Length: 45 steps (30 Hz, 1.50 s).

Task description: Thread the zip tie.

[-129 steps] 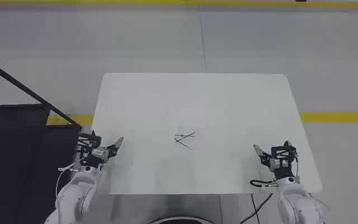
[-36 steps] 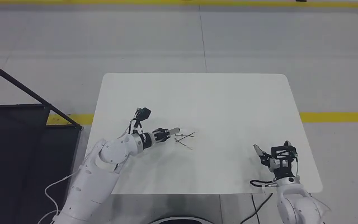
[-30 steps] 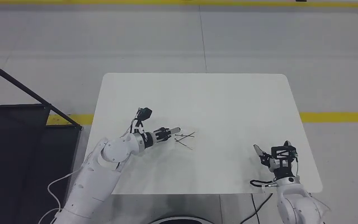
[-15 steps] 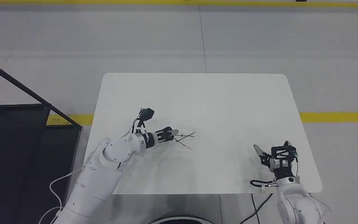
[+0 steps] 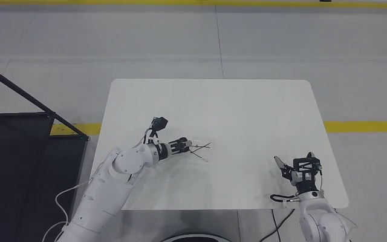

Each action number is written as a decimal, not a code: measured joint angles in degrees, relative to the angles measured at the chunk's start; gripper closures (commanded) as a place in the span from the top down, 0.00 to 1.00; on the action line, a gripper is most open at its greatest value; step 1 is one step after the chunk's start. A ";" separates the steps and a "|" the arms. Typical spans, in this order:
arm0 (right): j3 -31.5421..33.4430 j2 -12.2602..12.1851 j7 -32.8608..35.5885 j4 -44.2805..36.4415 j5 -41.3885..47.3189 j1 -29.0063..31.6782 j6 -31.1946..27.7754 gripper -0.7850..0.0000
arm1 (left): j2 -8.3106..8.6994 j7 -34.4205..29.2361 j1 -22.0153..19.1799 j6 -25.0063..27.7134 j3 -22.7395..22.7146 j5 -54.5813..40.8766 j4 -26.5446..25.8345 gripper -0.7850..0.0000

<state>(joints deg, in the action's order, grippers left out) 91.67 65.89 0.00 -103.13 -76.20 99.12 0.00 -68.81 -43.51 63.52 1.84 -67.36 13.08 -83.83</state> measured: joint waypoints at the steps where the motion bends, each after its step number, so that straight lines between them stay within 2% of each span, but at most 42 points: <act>1: 0.00 0.00 0.00 0.00 0.00 0.00 0.00 1.00 | 0.00 -0.07 -0.09 -0.02 0.07 -0.03 0.09 0.22; 5: 0.00 0.00 0.00 0.00 0.00 0.00 0.00 1.00 | 0.01 -0.09 -0.34 -0.07 0.29 -0.22 0.38 0.18; 10: 0.00 0.00 0.00 0.00 0.00 0.00 0.00 1.00 | -0.01 -0.09 -0.71 -0.09 0.56 -0.43 0.89 0.00; 30: 0.00 0.00 0.00 0.00 0.00 0.00 0.00 1.00 | 0.55 0.06 -0.07 1.05 -1.00 -1.58 -0.83 0.00; 43: -0.02 0.00 -0.03 -0.04 0.07 0.00 -0.06 1.00 | 2.00 -1.30 3.59 5.59 -8.31 -7.04 -5.83 0.00; 45: 0.07 0.03 -0.78 -0.48 1.70 0.19 -1.77 1.00 | 2.17 -2.04 4.08 6.88 -8.95 -8.06 -6.39 0.00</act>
<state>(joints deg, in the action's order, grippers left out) 91.74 65.92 -0.78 -103.61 -74.51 99.31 -1.77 -66.64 -45.54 67.60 8.71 -76.31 5.02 -90.21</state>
